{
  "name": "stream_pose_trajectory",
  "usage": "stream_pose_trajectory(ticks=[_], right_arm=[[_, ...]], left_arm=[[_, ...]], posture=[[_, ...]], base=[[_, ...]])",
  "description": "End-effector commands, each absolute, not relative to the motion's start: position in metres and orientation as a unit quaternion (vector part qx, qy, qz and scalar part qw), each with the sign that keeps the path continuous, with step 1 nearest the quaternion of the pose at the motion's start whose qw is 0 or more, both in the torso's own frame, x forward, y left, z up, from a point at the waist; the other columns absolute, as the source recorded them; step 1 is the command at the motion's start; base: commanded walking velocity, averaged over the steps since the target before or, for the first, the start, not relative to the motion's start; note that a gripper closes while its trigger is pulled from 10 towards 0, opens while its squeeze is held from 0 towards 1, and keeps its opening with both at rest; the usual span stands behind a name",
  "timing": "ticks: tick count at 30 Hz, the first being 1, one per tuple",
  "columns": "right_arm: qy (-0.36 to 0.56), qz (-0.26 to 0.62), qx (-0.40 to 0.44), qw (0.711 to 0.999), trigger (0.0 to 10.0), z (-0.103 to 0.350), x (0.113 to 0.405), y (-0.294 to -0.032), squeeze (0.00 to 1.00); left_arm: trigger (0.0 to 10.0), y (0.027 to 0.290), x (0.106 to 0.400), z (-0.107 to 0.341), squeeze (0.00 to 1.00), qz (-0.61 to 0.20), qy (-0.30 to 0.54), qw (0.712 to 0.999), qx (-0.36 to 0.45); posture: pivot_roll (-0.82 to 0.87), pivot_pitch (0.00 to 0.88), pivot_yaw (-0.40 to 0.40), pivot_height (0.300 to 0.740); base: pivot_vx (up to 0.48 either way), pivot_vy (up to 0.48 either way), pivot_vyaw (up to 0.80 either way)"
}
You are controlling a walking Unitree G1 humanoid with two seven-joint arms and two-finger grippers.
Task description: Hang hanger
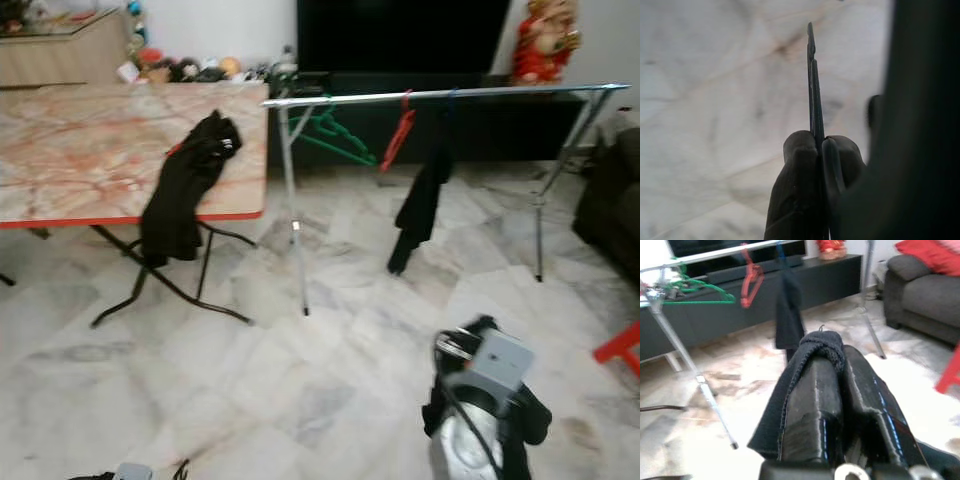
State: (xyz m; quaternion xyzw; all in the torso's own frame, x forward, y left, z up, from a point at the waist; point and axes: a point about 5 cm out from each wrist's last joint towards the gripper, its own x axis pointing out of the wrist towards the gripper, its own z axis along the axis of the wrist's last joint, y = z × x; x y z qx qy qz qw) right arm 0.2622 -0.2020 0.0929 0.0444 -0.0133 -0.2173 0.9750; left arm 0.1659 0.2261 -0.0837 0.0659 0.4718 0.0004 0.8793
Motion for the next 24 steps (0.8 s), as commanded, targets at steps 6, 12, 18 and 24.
stream_pose_trajectory(ticks=[6,12,18,24], right_arm=[[-0.025,-0.23,0.042,0.972,10.0,0.099,0.263,-0.21,0.0],[-0.031,-0.218,0.034,0.975,10.0,0.102,0.267,-0.208,0.0],[-0.029,-0.215,0.036,0.976,10.0,0.101,0.268,-0.204,0.0],[-0.031,-0.211,0.036,0.976,10.0,0.102,0.27,-0.204,0.0]], left_arm=[[10.0,0.225,0.166,-0.084,0.0,-0.004,0.474,0.878,0.065],[10.0,0.229,0.164,-0.084,0.0,0.002,0.477,0.877,0.063],[10.0,0.228,0.164,-0.084,0.0,0.003,0.477,0.877,0.059],[10.0,0.227,0.164,-0.085,0.0,0.003,0.478,0.877,0.055]], posture=[[0.04,0.043,0.025,0.74],[0.05,0.041,0.023,0.74],[0.05,0.039,0.022,0.74],[0.05,0.039,0.021,0.74]], base=[[0.0,0.48,0.0],[0.0,0.48,0.24],[0.0,0.48,0.8],[0.0,0.48,0.8]])
